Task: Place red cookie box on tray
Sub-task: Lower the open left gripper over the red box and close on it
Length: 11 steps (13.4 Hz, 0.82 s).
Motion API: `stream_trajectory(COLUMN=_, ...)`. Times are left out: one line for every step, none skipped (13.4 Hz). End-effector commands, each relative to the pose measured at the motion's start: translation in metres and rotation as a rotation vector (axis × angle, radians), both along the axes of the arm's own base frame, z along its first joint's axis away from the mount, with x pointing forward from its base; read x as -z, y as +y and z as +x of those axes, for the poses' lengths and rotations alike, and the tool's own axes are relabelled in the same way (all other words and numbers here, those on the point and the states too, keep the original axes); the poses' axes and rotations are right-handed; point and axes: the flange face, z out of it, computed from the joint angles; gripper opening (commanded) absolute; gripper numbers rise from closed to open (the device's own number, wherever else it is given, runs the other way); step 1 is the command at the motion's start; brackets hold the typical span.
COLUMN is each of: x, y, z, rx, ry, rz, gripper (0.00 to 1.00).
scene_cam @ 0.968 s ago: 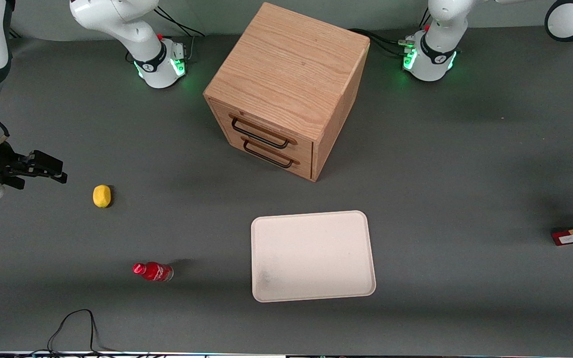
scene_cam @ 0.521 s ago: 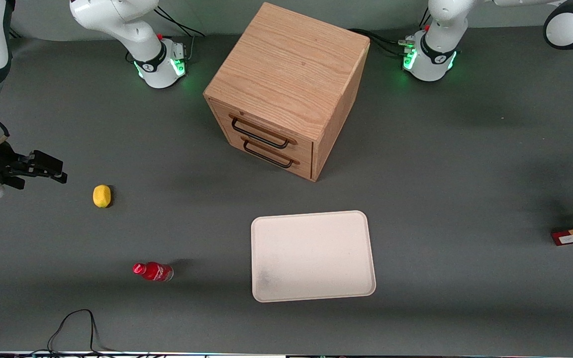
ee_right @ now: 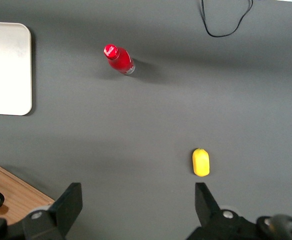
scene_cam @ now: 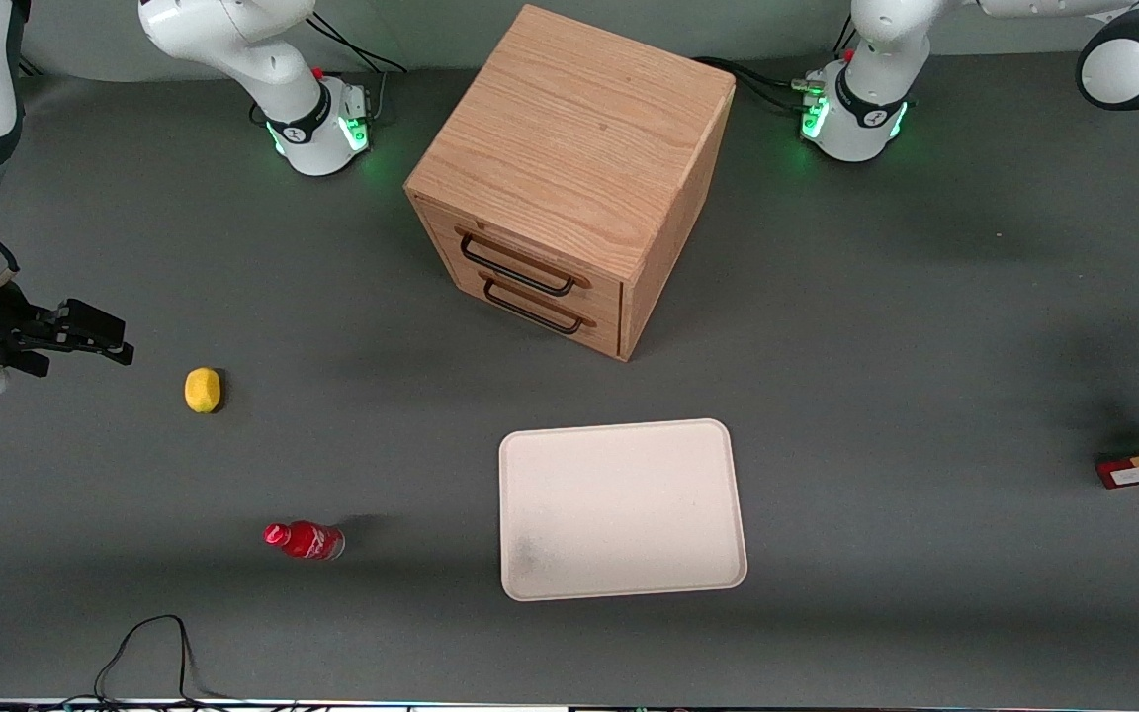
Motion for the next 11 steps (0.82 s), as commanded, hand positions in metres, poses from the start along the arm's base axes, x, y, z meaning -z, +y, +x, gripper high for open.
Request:
stream_trajectory(x=0.0010, y=0.0051, z=0.0024, rx=0.022, ry=-0.007, rz=0.017, gripper=0.68)
stream_trajectory(x=0.0038, y=0.0105, z=-0.0021, rx=0.013, ry=-0.002, rz=0.014, gripper=0.34)
stream_trajectory(x=0.0050, y=0.0134, z=-0.0041, rx=0.013, ry=0.000, rz=0.013, gripper=0.00)
stream_trajectory(x=0.0050, y=0.0125, z=-0.0035, rx=0.009, ry=0.000, rz=0.013, gripper=0.00)
stream_trajectory(x=0.0050, y=0.0125, z=-0.0035, rx=0.010, ry=0.000, rz=0.013, gripper=0.00)
stream_trajectory(x=0.0069, y=0.0122, z=-0.0038, rx=0.010, ry=0.002, rz=0.011, gripper=0.00)
stream_trajectory(x=0.0067, y=0.0122, z=-0.0037, rx=0.010, ry=0.001, rz=0.012, gripper=0.00)
stream_trajectory(x=0.0067, y=0.0122, z=-0.0037, rx=0.010, ry=0.001, rz=0.012, gripper=0.00)
stream_trajectory(x=0.0069, y=0.0122, z=-0.0038, rx=0.010, ry=0.002, rz=0.011, gripper=0.00)
stream_trajectory(x=0.0069, y=0.0122, z=-0.0038, rx=0.010, ry=0.002, rz=0.011, gripper=0.00)
stream_trajectory(x=0.0054, y=0.0113, z=-0.0033, rx=0.009, ry=0.004, rz=0.010, gripper=0.00)
